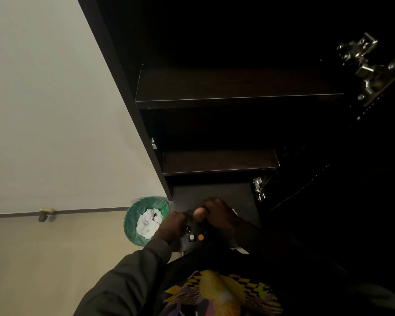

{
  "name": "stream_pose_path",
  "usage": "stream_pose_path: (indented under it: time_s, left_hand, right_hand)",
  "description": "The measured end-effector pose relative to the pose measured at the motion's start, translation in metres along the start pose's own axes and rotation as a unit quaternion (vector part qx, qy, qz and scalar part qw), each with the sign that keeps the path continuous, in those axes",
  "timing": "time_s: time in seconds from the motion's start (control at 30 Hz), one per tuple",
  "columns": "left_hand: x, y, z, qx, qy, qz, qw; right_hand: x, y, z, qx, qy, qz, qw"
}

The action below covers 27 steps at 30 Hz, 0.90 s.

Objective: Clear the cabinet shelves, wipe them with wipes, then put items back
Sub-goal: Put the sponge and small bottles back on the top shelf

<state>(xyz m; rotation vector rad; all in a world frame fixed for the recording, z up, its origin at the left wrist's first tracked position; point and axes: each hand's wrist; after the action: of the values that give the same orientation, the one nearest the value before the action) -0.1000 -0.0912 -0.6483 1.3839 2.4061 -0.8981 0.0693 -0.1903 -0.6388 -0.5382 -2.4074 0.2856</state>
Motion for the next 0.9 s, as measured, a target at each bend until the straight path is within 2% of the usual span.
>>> stream_pose_path:
  time_s: [0.27,0.43,0.6,0.7,0.9]
  left_hand:
    - [-0.003,0.000,0.001,-0.007,0.010,0.006,1.000]
    - [-0.002,-0.001,0.003,0.002,-0.016,0.023,1.000]
    - [-0.007,0.000,0.000,-0.002,-0.059,-0.003,0.998]
    - [-0.008,0.000,-0.004,-0.042,-0.076,-0.017,0.996]
    - [-0.016,0.006,-0.024,-0.082,-0.112,0.020,0.990]
  right_hand:
    - [-0.007,-0.002,-0.001,-0.045,0.011,-0.005,0.999]
    - [-0.006,-0.004,-0.002,-0.060,0.016,-0.005,0.998]
    - [-0.001,-0.006,-0.003,-0.074,0.039,0.008,0.996]
    - [0.002,-0.009,-0.006,-0.062,0.067,0.012,0.996]
    - [0.005,-0.010,-0.017,-0.085,0.132,0.045,0.987]
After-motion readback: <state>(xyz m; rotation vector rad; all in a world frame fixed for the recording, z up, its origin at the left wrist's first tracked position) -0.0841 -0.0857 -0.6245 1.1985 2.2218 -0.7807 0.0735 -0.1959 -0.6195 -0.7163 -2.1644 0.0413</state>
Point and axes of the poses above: each hand's wrist, its own y-axis towards the middle knuckle, its own z-axis out of the palm, x = y × z, and after that the axes turned 6 degrees about z, right-handed
